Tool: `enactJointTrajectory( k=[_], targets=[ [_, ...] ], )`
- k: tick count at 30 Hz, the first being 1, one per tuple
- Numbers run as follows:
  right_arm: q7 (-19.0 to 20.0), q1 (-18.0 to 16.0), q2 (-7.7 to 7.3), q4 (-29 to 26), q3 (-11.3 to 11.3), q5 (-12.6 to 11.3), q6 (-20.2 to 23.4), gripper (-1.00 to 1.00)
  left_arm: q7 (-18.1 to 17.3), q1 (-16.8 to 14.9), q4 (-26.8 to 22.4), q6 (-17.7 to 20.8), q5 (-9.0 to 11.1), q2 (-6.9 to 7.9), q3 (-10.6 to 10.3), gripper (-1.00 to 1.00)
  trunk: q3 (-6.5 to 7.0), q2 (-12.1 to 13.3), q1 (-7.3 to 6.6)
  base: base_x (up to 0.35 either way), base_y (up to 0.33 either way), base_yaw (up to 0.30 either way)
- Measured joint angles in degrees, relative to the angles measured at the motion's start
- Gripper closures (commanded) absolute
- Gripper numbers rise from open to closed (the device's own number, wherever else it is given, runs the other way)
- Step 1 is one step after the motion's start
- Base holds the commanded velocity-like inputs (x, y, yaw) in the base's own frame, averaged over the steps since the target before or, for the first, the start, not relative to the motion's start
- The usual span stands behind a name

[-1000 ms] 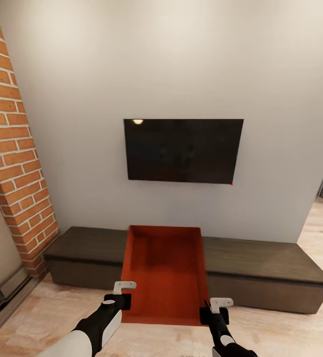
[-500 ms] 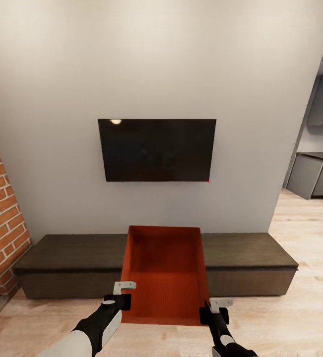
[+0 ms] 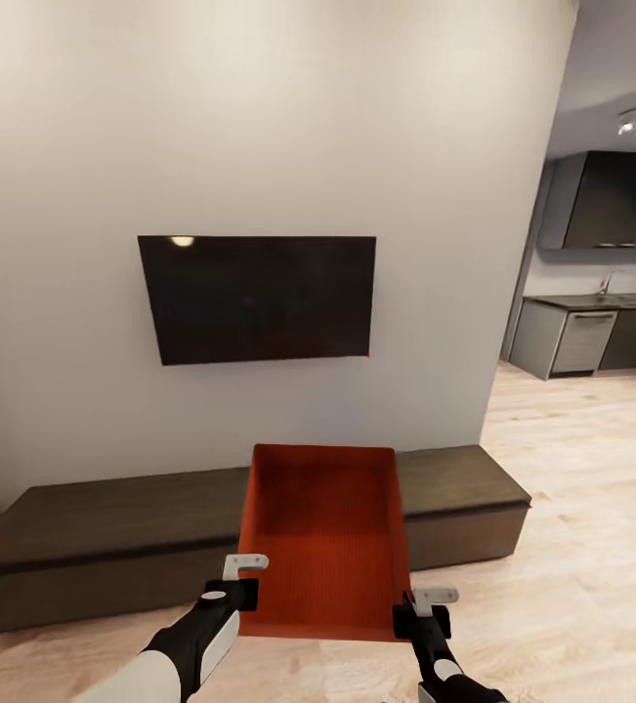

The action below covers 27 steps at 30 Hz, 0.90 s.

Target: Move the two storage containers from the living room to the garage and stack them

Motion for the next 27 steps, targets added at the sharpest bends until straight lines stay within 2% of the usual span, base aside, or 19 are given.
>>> enactJointTrajectory(
  k=[27],
  targets=[
    [0.23, -0.01, -0.07, 0.01, -0.06, 0.04, -0.02, 1.0, -0.02, 0.02, 0.02, -0.03, 0.22, 0.02, -0.12, 1.0, 0.92, 0.0, 0.0, 0.0, 0.0, -0.278]
  ],
)
